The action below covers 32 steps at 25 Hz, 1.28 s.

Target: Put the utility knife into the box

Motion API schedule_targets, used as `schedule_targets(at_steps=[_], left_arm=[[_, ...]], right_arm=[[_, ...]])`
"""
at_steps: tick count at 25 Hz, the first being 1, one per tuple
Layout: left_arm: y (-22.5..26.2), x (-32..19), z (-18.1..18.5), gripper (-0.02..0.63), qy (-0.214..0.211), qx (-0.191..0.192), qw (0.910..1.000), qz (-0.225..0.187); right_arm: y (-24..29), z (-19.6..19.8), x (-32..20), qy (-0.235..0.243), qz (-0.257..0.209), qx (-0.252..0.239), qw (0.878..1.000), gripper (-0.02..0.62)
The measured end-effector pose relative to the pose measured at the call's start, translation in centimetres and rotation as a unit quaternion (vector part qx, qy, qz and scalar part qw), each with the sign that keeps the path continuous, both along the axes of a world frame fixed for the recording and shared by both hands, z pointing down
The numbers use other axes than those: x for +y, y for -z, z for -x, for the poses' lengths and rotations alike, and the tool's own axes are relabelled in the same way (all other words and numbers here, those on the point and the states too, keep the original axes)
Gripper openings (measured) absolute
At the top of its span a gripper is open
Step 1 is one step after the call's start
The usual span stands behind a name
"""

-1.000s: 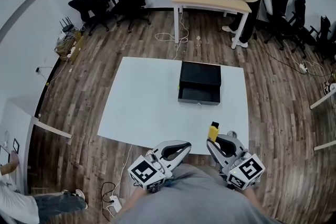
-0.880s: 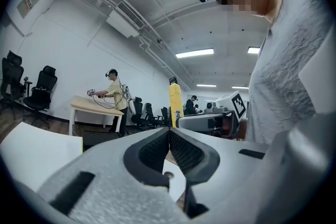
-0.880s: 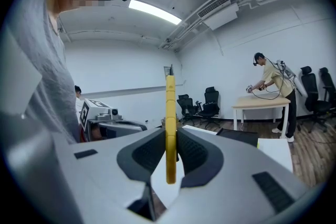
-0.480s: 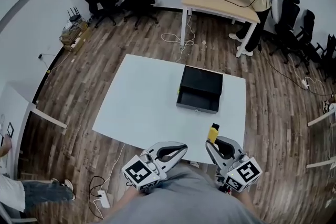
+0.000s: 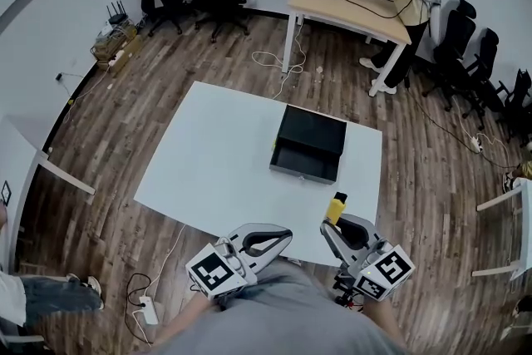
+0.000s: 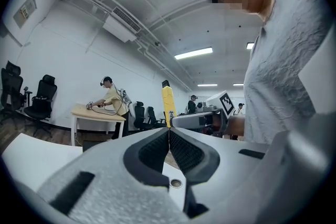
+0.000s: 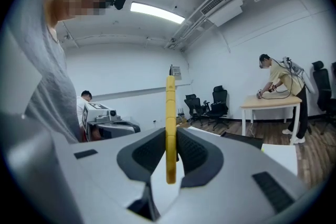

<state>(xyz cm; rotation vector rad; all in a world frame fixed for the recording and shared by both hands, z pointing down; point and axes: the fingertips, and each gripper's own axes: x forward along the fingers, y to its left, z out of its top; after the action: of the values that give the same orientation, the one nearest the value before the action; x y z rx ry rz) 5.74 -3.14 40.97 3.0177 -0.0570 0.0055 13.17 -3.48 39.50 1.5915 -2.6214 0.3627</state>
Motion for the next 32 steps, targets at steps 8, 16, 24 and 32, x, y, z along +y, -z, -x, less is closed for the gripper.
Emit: schedule_targets(at_steps=[8, 16, 24, 32], left_arm=[[1.5, -0.4, -0.7, 0.018, 0.013, 0.005, 0.9994, 0.031], [0.5, -1.0, -0.8, 0.018, 0.013, 0.006, 0.9998, 0.012], [0.9, -1.5, -1.4, 0.018, 0.016, 0.007, 0.9996, 0.024], [0.1, -1.5, -1.4, 0.018, 0.011, 0.002, 0.9998, 0.017]], right_arm=[[1.7, -0.6, -0.9, 0.016, -0.009, -0.018, 1.000, 0.078], [2.0, 0.3, -2.5, 0.062, -0.015, 0.064, 0.996, 0.078], [-0.6, -1.7, -4.9, 0.070, 0.025, 0.160, 0.984, 0.078], [-4.8, -3.9, -8.0, 0.091, 0.087, 0.236, 0.964, 0.078]])
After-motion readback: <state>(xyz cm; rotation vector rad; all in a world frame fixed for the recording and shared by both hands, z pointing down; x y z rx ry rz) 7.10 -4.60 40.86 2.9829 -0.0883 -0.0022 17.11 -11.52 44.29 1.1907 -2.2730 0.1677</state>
